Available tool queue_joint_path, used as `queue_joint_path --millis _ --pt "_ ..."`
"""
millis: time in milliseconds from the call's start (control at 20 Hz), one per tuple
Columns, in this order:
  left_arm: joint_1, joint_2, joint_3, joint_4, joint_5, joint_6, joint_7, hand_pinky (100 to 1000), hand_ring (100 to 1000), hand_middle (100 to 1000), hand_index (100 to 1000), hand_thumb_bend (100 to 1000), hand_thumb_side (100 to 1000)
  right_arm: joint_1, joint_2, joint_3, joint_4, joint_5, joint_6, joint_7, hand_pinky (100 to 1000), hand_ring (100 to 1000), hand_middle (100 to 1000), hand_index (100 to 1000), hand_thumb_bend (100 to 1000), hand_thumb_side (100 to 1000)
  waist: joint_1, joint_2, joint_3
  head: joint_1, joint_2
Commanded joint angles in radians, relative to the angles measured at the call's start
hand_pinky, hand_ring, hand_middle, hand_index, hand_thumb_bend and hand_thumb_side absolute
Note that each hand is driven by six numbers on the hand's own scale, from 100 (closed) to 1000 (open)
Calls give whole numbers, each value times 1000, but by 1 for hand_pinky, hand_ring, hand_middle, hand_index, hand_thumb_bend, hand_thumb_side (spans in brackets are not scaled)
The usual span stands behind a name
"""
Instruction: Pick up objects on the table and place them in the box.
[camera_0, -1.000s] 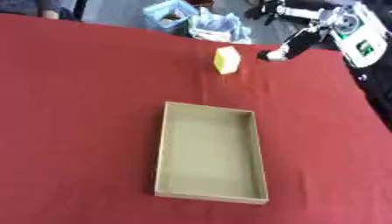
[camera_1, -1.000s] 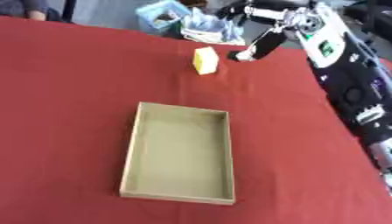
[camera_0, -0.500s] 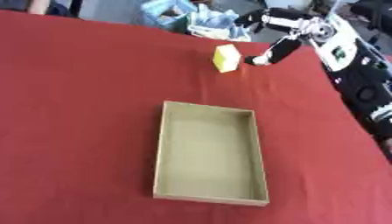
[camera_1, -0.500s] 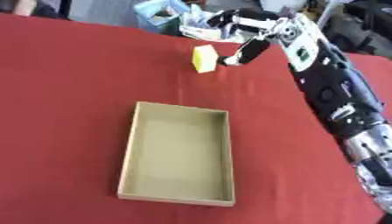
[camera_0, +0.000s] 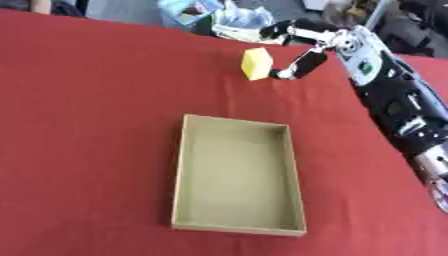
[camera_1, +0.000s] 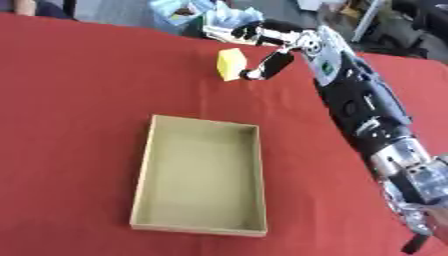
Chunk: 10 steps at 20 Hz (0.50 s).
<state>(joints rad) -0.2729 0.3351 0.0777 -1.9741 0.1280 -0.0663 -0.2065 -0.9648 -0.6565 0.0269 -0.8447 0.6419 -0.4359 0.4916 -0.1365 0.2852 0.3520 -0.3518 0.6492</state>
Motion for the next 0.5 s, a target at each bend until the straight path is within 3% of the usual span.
queue_joint_path --millis 50,500 --pt "-14 10 1 -21 2 -3 -6 706 634 597 733 100 777 -22 -33 -18 4 8 2 -17 812 936 908 988 359 257 13 -15 4 -10 -13" --pt "-19 7 0 -23 3 -8 -15 706 633 595 733 100 779 -24 -33 -21 12 19 1 -31 814 939 902 983 353 257 17 -1 23 -31 -21"
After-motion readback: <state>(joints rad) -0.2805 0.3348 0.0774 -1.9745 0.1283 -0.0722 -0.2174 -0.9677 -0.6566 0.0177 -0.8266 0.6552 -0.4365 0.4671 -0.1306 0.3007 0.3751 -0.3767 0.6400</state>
